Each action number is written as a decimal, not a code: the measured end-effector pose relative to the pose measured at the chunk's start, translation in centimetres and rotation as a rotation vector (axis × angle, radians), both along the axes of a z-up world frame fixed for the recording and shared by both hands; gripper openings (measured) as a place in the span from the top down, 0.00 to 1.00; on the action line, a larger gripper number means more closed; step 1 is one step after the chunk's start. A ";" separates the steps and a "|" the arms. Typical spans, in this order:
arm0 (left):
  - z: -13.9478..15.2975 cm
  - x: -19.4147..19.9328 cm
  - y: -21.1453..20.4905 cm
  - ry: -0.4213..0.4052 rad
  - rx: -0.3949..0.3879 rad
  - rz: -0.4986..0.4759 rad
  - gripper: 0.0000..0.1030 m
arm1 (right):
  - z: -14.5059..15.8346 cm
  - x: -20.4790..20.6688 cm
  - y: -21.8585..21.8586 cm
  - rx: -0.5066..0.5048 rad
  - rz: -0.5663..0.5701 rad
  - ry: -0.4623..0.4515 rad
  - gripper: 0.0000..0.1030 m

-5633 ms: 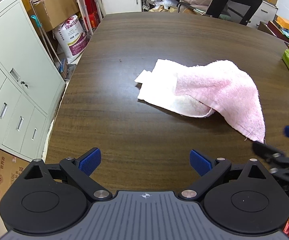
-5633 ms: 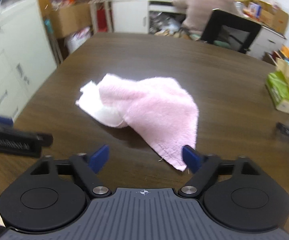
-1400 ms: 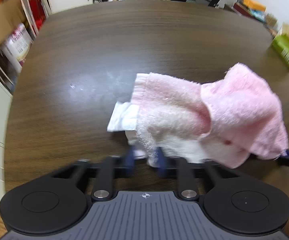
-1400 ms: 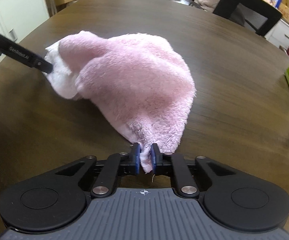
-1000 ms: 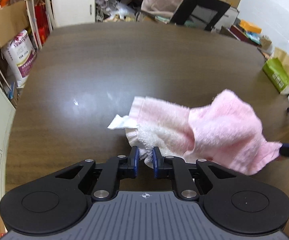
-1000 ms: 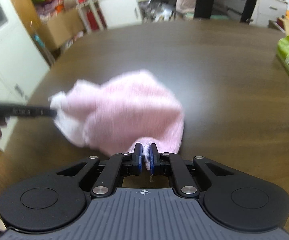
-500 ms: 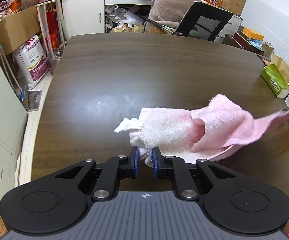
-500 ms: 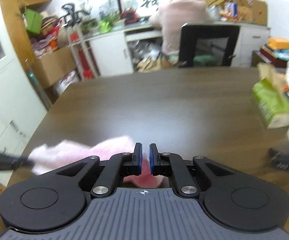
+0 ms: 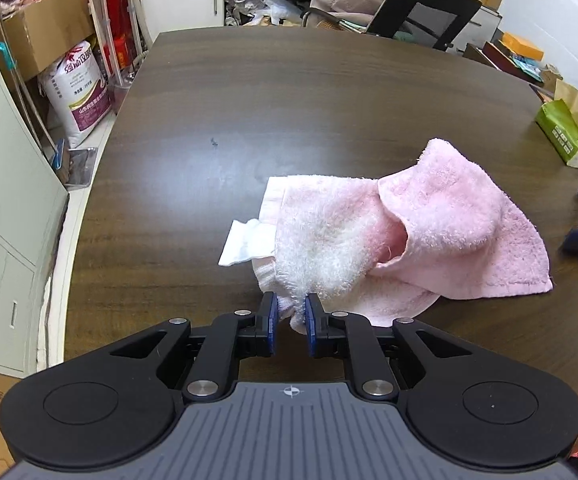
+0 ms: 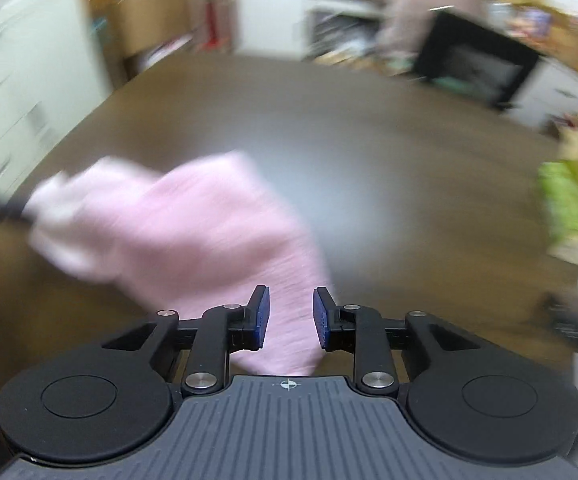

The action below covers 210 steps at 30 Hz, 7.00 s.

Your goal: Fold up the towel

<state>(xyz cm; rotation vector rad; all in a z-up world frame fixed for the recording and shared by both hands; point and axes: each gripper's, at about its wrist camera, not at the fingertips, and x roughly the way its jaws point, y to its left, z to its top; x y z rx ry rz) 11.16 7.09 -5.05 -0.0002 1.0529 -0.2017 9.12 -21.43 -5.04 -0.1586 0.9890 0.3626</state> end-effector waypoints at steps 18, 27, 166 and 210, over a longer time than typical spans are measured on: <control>-0.5 -0.4 0.6 0.002 -0.039 0.009 0.85 | -5.3 1.5 12.2 -0.126 0.188 -0.041 0.58; -0.7 -0.2 1.1 0.009 -0.037 0.020 0.85 | -2.5 3.2 8.6 0.054 0.017 -0.022 0.95; -3.4 -3.3 1.0 0.107 0.206 0.073 0.57 | -1.5 -3.0 -14.2 -0.013 -0.612 0.224 0.60; -4.2 -1.1 -5.7 0.121 0.091 0.015 0.44 | -3.2 -3.8 -16.6 0.295 -0.692 0.141 0.78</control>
